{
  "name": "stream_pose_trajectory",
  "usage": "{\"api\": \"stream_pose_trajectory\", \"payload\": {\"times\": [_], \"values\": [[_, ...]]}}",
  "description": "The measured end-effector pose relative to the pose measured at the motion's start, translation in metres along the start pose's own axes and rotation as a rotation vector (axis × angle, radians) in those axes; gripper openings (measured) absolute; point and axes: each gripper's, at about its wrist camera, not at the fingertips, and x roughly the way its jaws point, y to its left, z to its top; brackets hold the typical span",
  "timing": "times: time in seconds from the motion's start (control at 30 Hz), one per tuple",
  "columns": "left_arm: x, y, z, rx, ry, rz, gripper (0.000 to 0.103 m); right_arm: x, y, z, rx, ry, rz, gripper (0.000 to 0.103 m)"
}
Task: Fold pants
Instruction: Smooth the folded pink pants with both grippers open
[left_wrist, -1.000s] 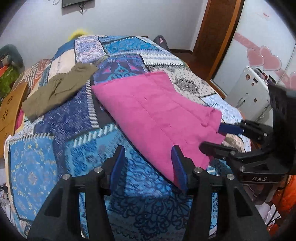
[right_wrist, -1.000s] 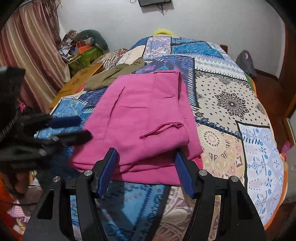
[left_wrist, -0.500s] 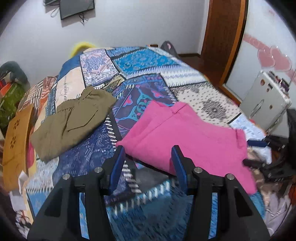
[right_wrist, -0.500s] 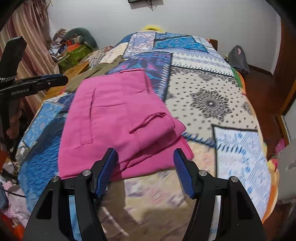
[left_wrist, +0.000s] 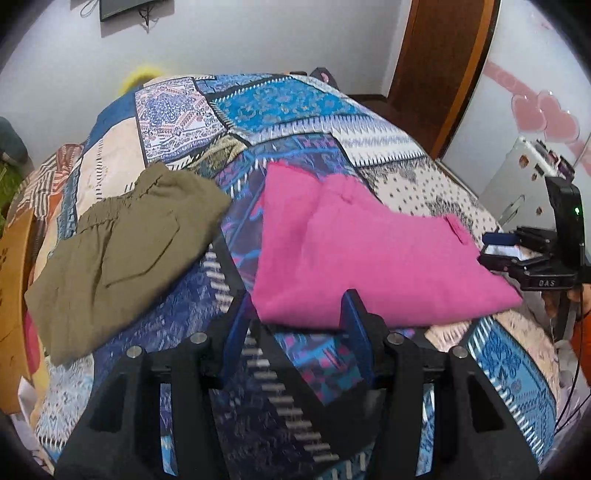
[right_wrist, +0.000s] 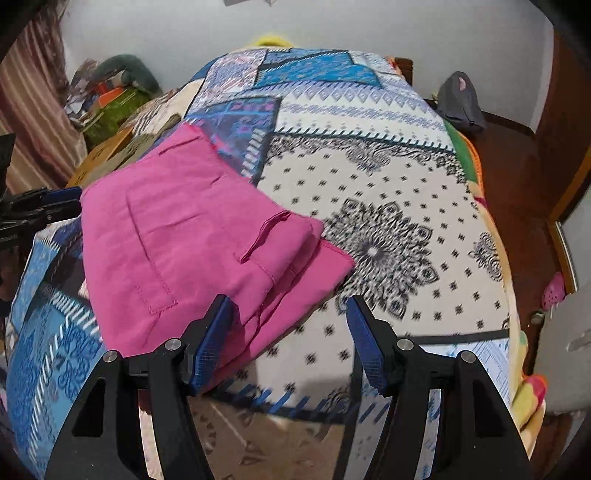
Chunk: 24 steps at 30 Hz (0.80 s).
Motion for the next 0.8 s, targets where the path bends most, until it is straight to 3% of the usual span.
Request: {"api": "stream_pose_trajectory", "payload": {"times": [0.13, 0.17, 0.23, 0.33, 0.53, 0.67, 0.8], "values": [[0.019, 0.006, 0.004, -0.013, 0.048, -0.039, 0.051, -0.014, 0.003, -0.003, 0.039, -0.037, 0.035, 0.060], [0.023, 0.005, 0.003, -0.009, 0.061, -0.048, 0.045, -0.015, 0.004, -0.003, 0.041, -0.039, 0.042, 0.060], [0.029, 0.005, 0.000, -0.019, 0.083, -0.075, 0.023, -0.020, 0.008, -0.006, 0.047, -0.047, 0.052, 0.060], [0.030, 0.003, -0.006, -0.024, 0.096, -0.044, 0.015, -0.021, 0.011, -0.010, 0.068, -0.038, 0.087, 0.060], [0.010, 0.004, -0.024, -0.054, 0.098, 0.008, 0.009, -0.008, 0.024, -0.001, 0.028, -0.010, 0.104, 0.059], [-0.008, 0.008, -0.041, -0.090, 0.093, 0.023, 0.008, 0.005, 0.029, 0.008, 0.001, 0.015, 0.134, 0.046], [-0.027, 0.011, -0.061, -0.133, 0.083, 0.033, 0.008, 0.019, 0.037, 0.020, -0.055, 0.019, 0.104, 0.042]]}}
